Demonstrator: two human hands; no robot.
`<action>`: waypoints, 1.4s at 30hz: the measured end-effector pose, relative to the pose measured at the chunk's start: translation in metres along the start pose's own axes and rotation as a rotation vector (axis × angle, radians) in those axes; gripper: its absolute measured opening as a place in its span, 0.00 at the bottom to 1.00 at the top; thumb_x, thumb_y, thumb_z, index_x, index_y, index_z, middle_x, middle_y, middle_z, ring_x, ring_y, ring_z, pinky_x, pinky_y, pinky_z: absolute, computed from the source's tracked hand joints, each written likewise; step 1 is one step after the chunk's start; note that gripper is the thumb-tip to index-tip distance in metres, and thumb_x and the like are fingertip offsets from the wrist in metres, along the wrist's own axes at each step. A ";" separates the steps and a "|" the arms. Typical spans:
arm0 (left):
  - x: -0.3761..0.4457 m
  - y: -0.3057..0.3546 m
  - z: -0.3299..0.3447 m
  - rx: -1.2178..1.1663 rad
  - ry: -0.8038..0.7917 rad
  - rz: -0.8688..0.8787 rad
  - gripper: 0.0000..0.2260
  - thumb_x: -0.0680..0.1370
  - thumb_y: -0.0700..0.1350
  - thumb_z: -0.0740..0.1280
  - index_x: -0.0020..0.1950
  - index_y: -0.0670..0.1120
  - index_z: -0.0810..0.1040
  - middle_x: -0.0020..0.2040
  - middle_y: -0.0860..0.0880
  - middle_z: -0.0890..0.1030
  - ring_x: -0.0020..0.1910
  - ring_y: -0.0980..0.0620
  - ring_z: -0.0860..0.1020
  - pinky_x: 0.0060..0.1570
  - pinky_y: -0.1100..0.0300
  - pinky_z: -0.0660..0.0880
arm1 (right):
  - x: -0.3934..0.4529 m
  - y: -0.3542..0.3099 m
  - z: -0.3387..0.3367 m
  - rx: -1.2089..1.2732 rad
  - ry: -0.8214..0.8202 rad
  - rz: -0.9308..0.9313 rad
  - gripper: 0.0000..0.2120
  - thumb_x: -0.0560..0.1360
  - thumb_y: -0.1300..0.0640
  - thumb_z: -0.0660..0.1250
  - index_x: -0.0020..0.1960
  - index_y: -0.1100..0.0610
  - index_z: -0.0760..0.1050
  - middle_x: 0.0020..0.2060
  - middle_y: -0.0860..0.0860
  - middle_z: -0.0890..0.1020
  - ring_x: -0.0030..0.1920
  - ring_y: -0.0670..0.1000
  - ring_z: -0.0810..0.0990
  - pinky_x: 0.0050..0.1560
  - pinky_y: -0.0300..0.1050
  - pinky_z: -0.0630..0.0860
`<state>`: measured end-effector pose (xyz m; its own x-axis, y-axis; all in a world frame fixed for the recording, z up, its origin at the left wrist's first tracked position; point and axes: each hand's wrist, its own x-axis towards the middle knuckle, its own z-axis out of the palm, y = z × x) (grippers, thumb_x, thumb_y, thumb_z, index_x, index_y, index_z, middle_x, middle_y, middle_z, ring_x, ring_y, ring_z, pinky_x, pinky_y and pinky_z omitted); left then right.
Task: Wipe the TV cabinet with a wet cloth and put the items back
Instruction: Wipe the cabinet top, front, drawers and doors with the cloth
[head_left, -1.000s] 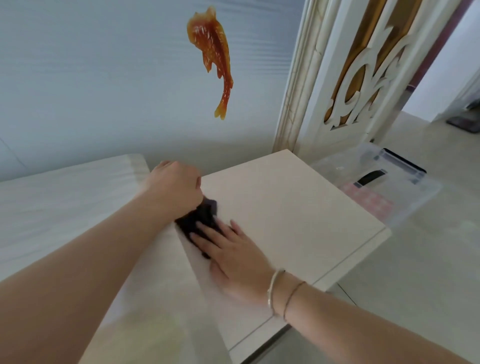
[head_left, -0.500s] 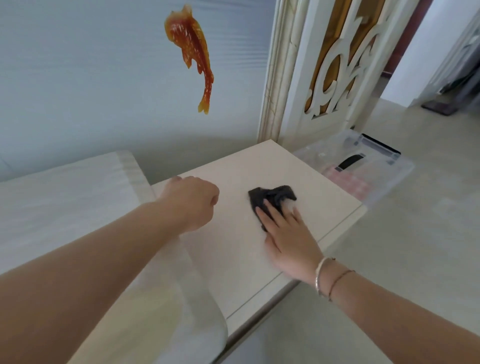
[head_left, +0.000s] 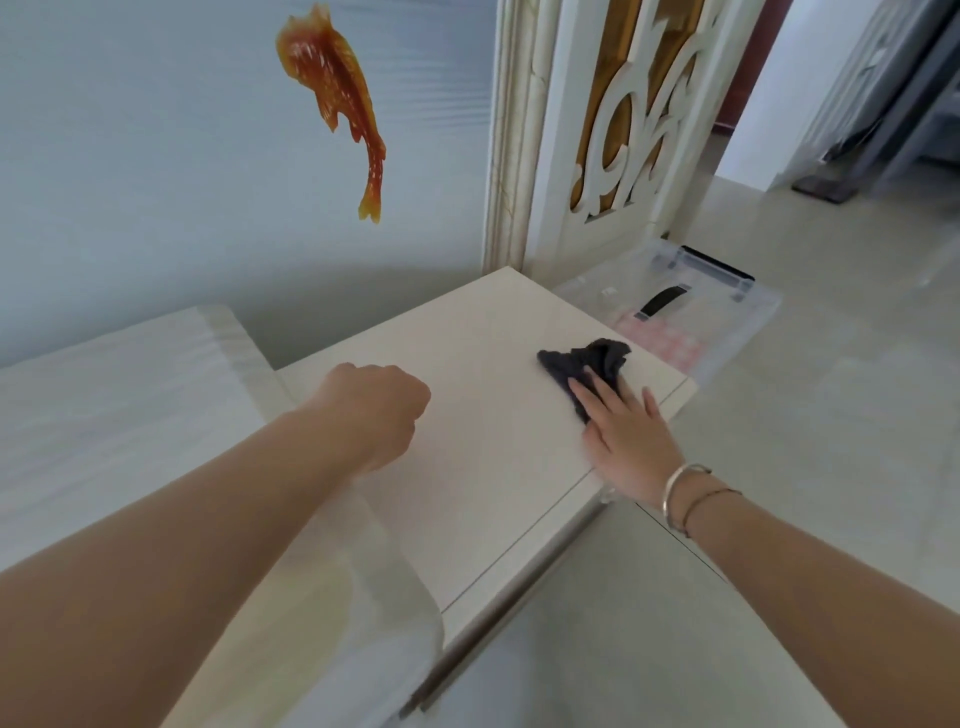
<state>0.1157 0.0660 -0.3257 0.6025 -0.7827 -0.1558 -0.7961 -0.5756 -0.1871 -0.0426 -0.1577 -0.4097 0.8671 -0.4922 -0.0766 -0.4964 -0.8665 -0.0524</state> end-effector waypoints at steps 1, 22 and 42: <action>-0.001 0.000 0.000 -0.032 -0.008 -0.013 0.13 0.78 0.43 0.56 0.57 0.53 0.75 0.58 0.51 0.77 0.57 0.47 0.76 0.55 0.56 0.69 | -0.004 -0.007 0.001 -0.004 0.020 -0.001 0.33 0.73 0.47 0.34 0.78 0.48 0.44 0.78 0.47 0.45 0.77 0.53 0.43 0.75 0.54 0.40; 0.104 0.105 0.012 -0.352 0.068 -0.105 0.14 0.80 0.47 0.54 0.62 0.52 0.73 0.62 0.50 0.74 0.60 0.46 0.72 0.58 0.52 0.69 | 0.067 0.090 0.012 0.042 0.119 -0.155 0.34 0.73 0.48 0.35 0.76 0.54 0.56 0.76 0.51 0.55 0.76 0.54 0.51 0.74 0.49 0.53; 0.148 0.120 0.058 -0.464 0.309 -0.357 0.27 0.76 0.61 0.44 0.71 0.55 0.64 0.73 0.54 0.63 0.74 0.53 0.58 0.75 0.50 0.45 | 0.280 0.029 -0.016 0.858 -0.204 -0.279 0.17 0.79 0.57 0.49 0.67 0.52 0.64 0.54 0.55 0.76 0.47 0.56 0.76 0.45 0.47 0.74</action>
<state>0.1127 -0.1057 -0.4271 0.8452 -0.5168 0.1362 -0.5335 -0.8008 0.2722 0.1869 -0.3219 -0.4171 0.9762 -0.1805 -0.1200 -0.2015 -0.5522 -0.8090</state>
